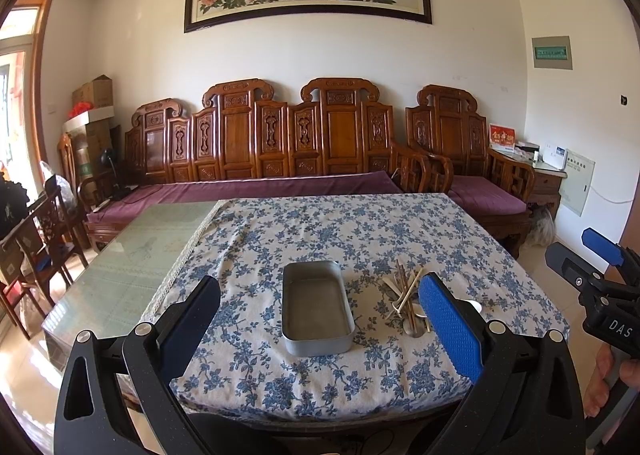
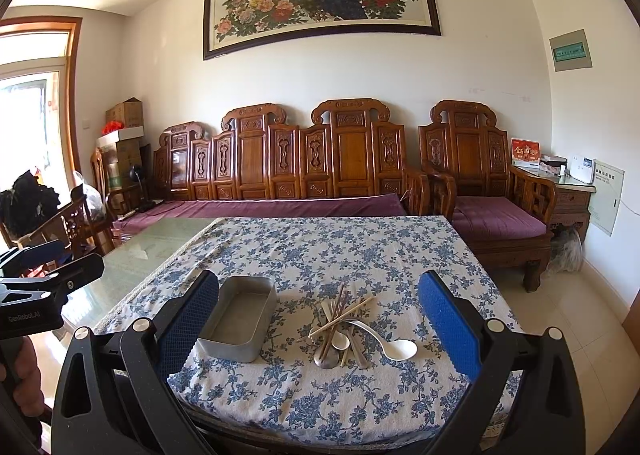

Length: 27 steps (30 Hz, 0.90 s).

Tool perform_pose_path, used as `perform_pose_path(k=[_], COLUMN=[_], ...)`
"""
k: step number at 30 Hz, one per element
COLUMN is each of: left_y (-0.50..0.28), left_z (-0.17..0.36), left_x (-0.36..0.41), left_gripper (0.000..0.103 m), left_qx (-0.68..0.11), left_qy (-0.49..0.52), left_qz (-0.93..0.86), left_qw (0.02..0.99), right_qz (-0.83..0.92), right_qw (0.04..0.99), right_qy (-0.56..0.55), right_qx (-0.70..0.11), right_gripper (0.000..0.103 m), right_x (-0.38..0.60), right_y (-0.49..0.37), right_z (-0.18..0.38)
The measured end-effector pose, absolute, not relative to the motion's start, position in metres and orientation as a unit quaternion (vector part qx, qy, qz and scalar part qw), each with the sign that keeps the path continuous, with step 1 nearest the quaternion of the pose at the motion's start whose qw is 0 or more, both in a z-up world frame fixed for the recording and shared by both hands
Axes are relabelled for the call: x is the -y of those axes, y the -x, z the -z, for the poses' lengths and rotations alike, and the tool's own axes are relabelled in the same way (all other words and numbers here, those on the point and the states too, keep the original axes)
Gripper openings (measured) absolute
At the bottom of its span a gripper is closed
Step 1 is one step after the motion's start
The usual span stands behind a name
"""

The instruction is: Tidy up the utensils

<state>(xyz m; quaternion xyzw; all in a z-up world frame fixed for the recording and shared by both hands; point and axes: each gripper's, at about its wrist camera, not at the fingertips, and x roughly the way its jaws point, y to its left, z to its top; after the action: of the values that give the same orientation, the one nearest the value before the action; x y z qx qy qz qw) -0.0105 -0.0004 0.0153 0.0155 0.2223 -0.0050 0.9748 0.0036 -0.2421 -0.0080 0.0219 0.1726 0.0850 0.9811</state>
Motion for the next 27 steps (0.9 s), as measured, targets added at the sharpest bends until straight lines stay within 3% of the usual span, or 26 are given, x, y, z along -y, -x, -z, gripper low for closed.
perform_pose_path(k=[27], left_y=[0.0105], left_z=[-0.0239], left_x=[-0.0002], left_gripper=[0.096], left_qx=[-0.219], left_qy=[-0.016], left_qz=[0.006], left_qw=[0.976], right_qz=[-0.084], right_qw=[0.982], right_qy=[-0.023], right_qx=[-0.171], right_gripper=[0.101], right_x=[0.2446], right_y=[-0.0044], right_z=[0.0055])
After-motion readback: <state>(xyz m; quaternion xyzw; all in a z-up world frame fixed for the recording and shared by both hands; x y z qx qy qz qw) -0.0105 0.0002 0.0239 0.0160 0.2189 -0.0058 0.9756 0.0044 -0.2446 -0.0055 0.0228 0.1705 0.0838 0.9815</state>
